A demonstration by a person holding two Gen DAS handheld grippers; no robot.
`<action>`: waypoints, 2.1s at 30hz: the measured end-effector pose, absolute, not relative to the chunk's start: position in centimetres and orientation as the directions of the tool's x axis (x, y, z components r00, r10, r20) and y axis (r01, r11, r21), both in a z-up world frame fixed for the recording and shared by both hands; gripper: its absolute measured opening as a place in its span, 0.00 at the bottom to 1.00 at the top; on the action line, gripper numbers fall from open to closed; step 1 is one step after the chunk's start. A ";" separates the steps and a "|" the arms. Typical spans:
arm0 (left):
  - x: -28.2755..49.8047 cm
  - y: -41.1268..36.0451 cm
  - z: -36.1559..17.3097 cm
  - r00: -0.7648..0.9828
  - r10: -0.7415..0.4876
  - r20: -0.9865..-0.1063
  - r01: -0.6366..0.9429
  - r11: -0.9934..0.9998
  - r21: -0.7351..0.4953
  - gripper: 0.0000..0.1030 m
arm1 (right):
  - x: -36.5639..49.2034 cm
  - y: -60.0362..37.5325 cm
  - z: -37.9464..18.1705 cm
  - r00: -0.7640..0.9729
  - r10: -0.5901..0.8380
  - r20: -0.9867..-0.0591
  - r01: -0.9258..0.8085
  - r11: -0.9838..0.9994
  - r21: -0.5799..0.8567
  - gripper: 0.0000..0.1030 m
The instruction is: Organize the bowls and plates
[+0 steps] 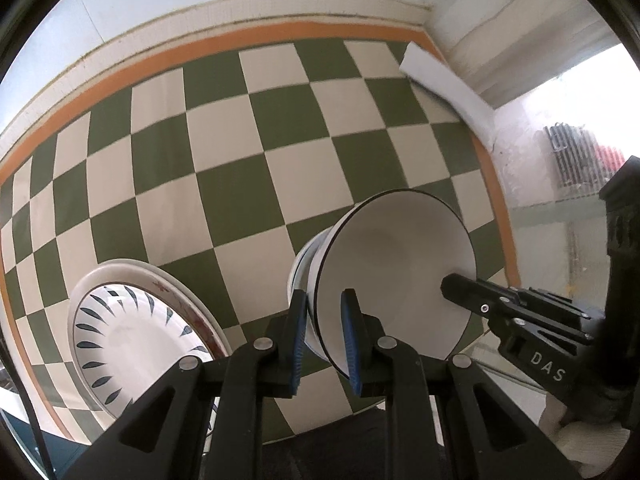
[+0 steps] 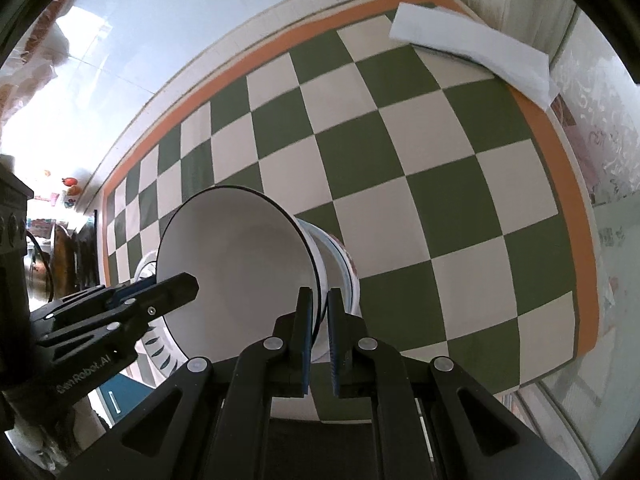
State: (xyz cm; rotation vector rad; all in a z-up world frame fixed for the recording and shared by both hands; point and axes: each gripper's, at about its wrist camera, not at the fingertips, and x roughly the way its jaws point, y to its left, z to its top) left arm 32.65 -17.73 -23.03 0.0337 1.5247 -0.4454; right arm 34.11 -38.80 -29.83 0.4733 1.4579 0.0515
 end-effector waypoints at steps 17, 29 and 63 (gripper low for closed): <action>32.5 -18.3 -26.3 -0.070 -0.200 -0.977 0.299 0.930 -0.211 0.15 | 34.7 -38.2 -32.7 0.056 0.311 -0.949 0.238 0.919 0.315 0.09; 32.8 -18.4 -26.5 -0.083 -0.183 -0.980 0.289 0.936 -0.200 0.15 | 35.1 -38.2 -33.0 0.029 0.324 -0.946 0.245 0.915 0.321 0.11; 27.7 -11.3 -10.4 0.141 -0.282 -0.949 0.326 0.918 -0.225 0.83 | 27.4 -33.9 -15.2 0.226 0.228 -0.947 0.055 0.968 0.246 0.80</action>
